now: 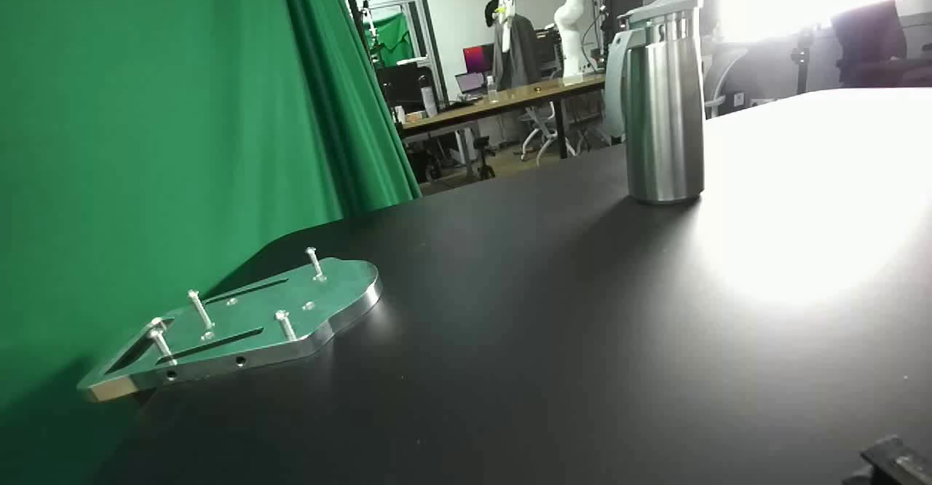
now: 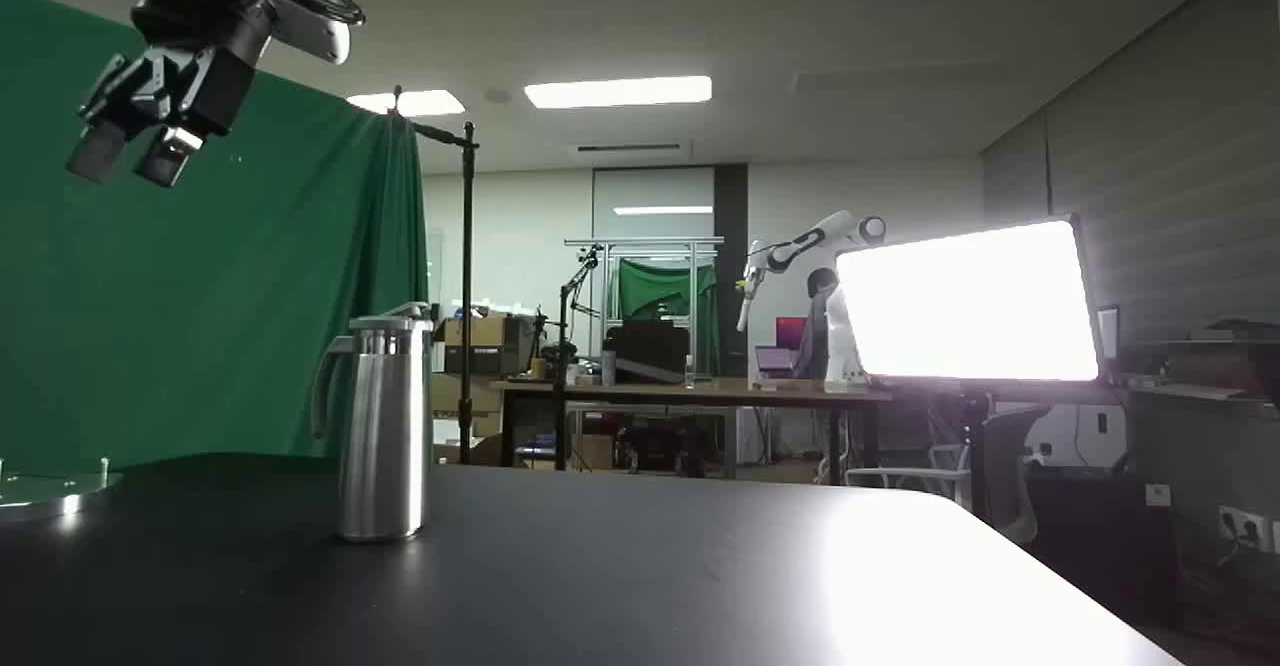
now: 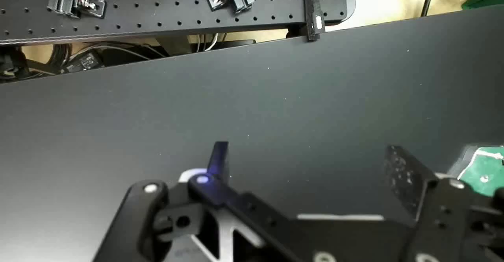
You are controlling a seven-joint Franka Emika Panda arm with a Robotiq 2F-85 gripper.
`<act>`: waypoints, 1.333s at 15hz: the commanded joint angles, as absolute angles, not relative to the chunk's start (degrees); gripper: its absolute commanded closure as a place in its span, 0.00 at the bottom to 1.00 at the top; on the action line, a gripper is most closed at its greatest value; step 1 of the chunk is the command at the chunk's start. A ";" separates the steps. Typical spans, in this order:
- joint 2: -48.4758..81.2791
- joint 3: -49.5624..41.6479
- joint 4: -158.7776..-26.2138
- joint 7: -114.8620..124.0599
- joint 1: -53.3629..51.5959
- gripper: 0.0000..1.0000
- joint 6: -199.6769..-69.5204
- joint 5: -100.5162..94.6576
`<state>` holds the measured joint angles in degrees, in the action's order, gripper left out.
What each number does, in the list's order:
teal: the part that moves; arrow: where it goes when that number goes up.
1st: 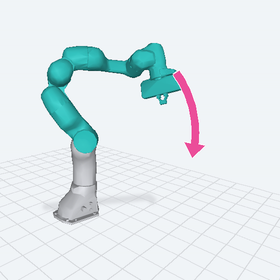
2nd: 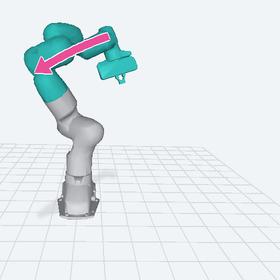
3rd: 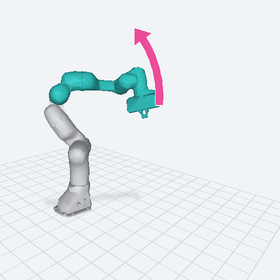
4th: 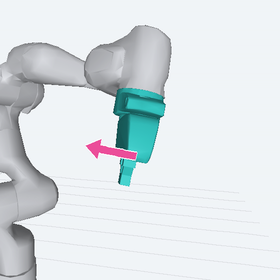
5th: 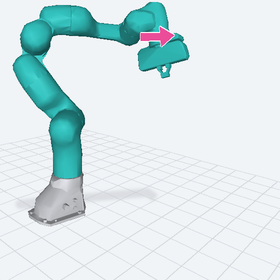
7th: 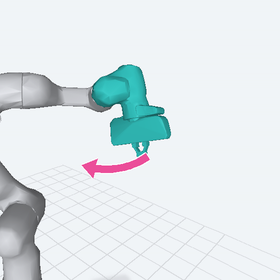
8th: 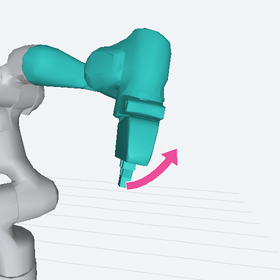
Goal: Press the button atop the thermos
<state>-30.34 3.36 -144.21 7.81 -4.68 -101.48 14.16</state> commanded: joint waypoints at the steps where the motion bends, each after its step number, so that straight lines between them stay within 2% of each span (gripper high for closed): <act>1: -30.31 3.80 -144.13 7.61 -4.15 0.00 -101.37 14.33; 10: -30.31 3.80 -144.13 7.61 -4.15 0.00 -101.37 14.33; 17: -22.76 5.79 -136.52 10.01 -0.42 0.00 -112.01 2.84; 18: -20.79 5.75 -134.48 10.10 0.06 0.25 -113.50 1.05; 19: -18.98 5.73 -132.60 10.45 0.46 0.26 -114.83 -0.53; 20: -16.64 5.73 -130.17 10.96 0.88 0.33 -115.84 -2.18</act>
